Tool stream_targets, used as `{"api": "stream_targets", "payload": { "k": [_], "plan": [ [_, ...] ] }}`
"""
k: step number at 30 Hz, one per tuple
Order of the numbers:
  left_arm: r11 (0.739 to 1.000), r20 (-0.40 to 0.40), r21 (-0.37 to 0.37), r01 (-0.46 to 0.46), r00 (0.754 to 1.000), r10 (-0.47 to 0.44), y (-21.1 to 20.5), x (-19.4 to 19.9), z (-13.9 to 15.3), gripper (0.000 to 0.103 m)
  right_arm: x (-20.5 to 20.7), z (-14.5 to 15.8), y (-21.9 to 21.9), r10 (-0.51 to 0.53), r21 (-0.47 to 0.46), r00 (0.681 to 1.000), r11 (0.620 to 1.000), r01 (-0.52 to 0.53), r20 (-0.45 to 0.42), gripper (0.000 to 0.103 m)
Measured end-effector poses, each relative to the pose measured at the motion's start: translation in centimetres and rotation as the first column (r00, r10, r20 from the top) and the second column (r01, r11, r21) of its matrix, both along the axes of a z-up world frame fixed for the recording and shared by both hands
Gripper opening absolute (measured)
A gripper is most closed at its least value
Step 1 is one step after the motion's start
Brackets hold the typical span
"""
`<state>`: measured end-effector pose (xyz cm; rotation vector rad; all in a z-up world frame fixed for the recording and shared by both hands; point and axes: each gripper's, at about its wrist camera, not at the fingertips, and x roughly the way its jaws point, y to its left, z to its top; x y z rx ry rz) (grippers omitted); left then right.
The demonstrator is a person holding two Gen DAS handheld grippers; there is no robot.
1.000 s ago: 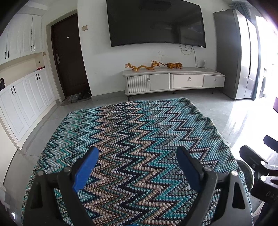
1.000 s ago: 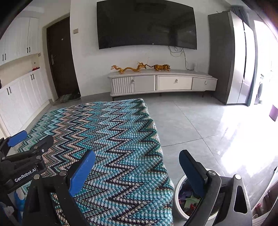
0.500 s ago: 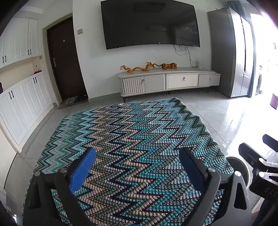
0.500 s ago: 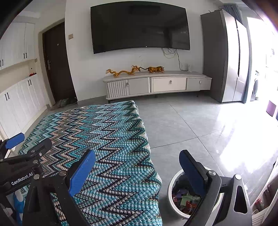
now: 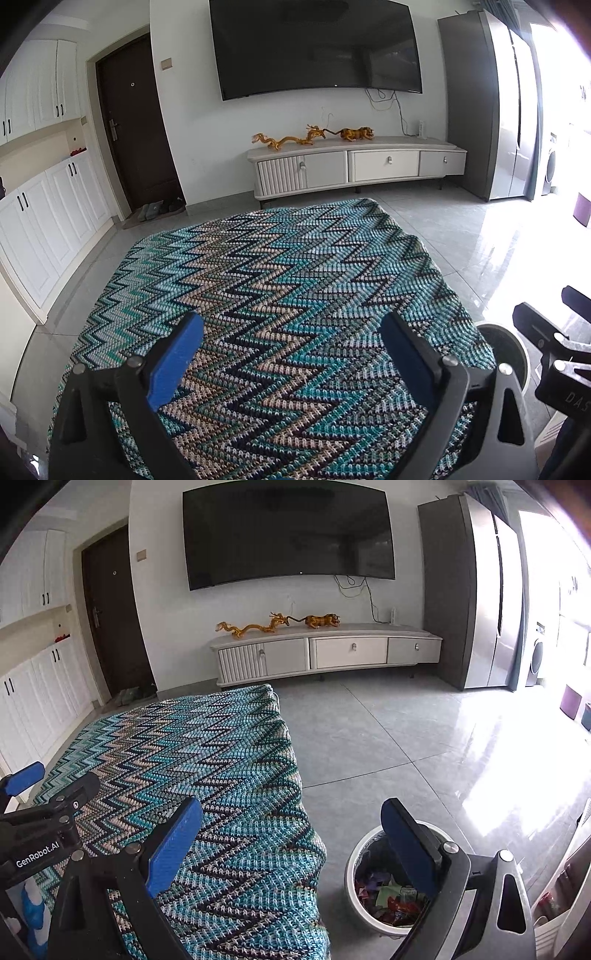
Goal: Collect trash
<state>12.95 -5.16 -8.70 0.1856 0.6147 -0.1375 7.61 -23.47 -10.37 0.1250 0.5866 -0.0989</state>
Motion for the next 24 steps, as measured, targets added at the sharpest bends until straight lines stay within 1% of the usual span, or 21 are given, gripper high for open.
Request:
{"api": "stream_targets", "payload": {
  "k": [11, 24],
  "plan": [
    [1.000, -0.015, 0.008, 0.014, 1.000, -0.014, -0.43, -0.22, -0.66, 0.097, -0.14, -0.39, -0.25, -0.005, 0.001, 1.000, 1.000, 0.005, -0.017, 0.098],
    [1.000, -0.020, -0.002, 0.027, 0.999, -0.028, -0.59, -0.22, -0.73, 0.097, -0.21, -0.53, -0.74, -0.016, 0.000, 1.000, 1.000, 0.016, -0.022, 0.098]
  ]
}}
